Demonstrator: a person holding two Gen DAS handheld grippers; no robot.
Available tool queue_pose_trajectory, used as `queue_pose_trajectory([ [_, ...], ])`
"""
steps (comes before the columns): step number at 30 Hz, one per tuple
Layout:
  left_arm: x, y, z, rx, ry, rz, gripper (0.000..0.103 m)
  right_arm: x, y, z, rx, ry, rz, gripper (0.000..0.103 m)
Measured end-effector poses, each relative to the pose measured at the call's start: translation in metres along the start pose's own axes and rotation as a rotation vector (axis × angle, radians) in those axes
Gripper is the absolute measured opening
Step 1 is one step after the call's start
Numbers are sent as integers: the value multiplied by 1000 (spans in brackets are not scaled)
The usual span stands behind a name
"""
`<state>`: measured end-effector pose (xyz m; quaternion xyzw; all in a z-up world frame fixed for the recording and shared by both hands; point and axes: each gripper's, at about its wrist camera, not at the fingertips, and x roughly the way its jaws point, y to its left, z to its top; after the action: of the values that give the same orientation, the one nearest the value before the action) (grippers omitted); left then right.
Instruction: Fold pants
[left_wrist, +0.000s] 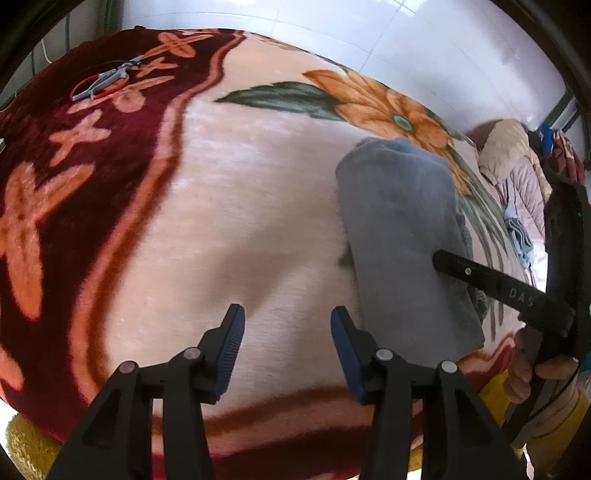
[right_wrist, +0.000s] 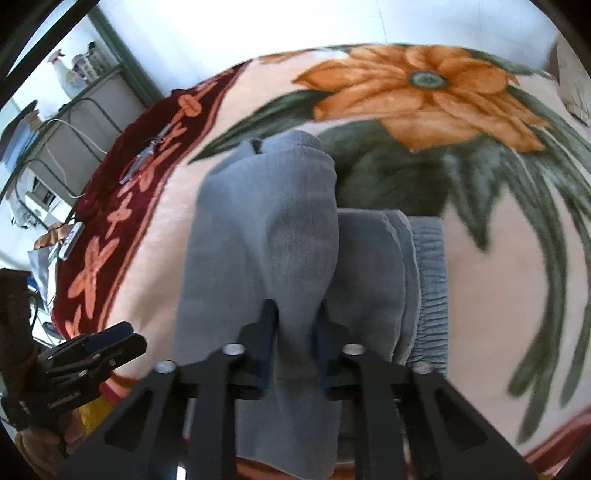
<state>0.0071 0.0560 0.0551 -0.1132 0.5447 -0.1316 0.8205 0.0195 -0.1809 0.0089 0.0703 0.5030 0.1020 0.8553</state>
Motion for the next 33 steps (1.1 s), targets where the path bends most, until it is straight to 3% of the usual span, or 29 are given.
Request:
queue_pose_trajectory([
  [10,-9,-5,2,5,-18,-7,51,-59,19,2,-23,-135,14,10],
  [17,-11,-24,9,53,-29,-1,51,-85,-6,-4,15,-186,-20,10],
  [22,-12,-41,22,93,-59,1,55,-70,-41,-10,90,-161,-25,10],
  [27,1,-61,31,109,-31,-21,56,-42,-61,-13,129,-129,-36,10],
  [33,18,-71,35,39,11,-117,57,-32,-74,-12,133,-124,-48,16],
])
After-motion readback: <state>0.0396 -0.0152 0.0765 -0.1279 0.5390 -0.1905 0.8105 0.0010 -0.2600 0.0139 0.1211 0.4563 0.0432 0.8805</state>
